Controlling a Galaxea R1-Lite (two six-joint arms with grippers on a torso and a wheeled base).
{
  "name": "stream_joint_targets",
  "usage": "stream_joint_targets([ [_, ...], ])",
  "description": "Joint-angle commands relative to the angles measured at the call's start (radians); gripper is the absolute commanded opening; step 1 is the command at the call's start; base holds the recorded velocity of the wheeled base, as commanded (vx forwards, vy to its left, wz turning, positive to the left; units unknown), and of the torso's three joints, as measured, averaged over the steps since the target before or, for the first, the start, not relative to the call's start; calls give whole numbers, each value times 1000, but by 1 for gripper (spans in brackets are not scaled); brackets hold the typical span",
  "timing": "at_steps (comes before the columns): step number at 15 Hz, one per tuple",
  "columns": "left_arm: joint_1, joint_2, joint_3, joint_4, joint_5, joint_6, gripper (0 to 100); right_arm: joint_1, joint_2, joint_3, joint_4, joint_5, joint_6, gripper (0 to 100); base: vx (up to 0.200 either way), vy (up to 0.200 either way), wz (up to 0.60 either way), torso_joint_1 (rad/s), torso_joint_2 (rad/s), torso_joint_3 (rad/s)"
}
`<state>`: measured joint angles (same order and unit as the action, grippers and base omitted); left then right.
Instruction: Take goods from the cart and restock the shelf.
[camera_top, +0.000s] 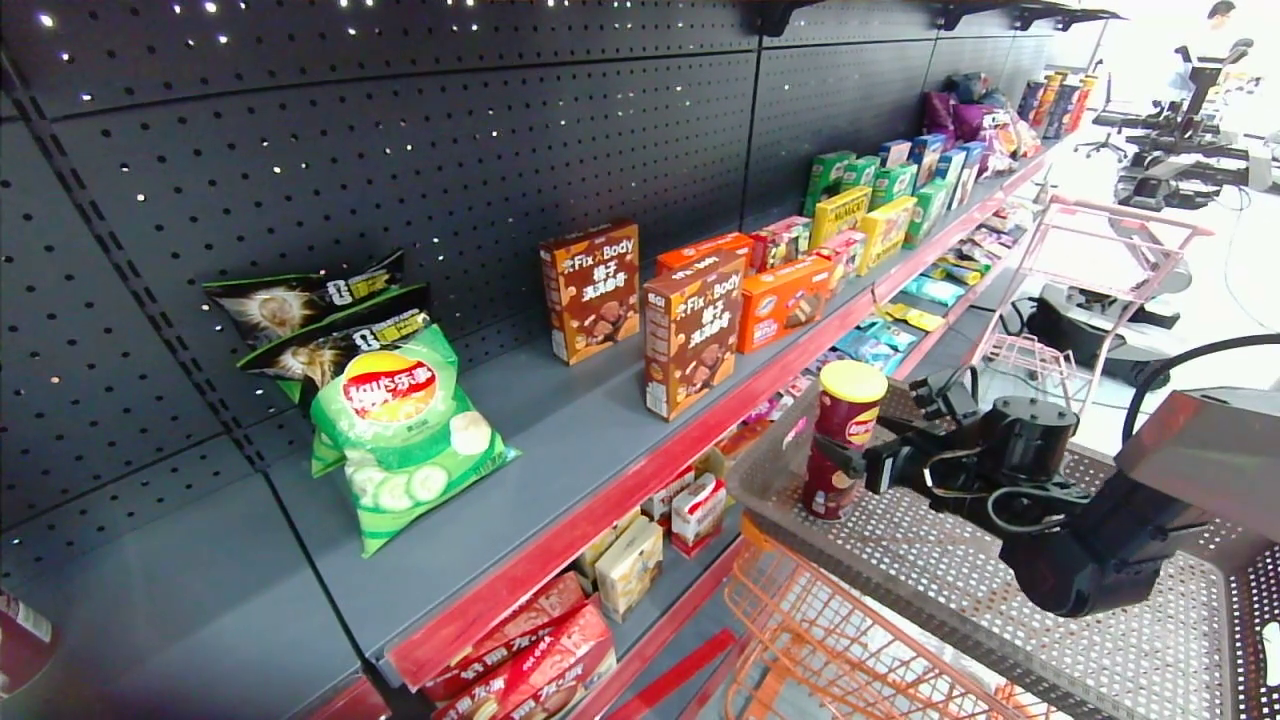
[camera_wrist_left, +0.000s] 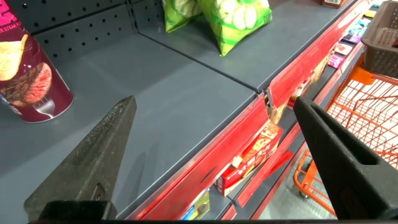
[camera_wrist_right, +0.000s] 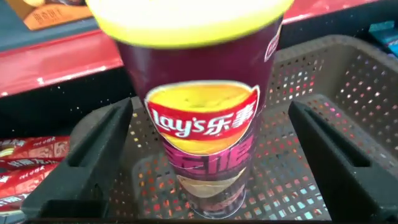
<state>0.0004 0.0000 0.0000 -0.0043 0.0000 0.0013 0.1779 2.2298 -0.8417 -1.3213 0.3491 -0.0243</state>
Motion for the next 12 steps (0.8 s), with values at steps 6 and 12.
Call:
stream_joint_targets([
  [6, 1, 0, 0, 0, 0, 0, 100, 11, 87, -69, 1, 4, 10, 100, 0, 0, 0, 0, 0, 0],
  [12, 1, 0, 0, 0, 0, 0, 100, 3, 139, -151, 17, 4, 7, 100, 0, 0, 0, 0, 0, 0],
])
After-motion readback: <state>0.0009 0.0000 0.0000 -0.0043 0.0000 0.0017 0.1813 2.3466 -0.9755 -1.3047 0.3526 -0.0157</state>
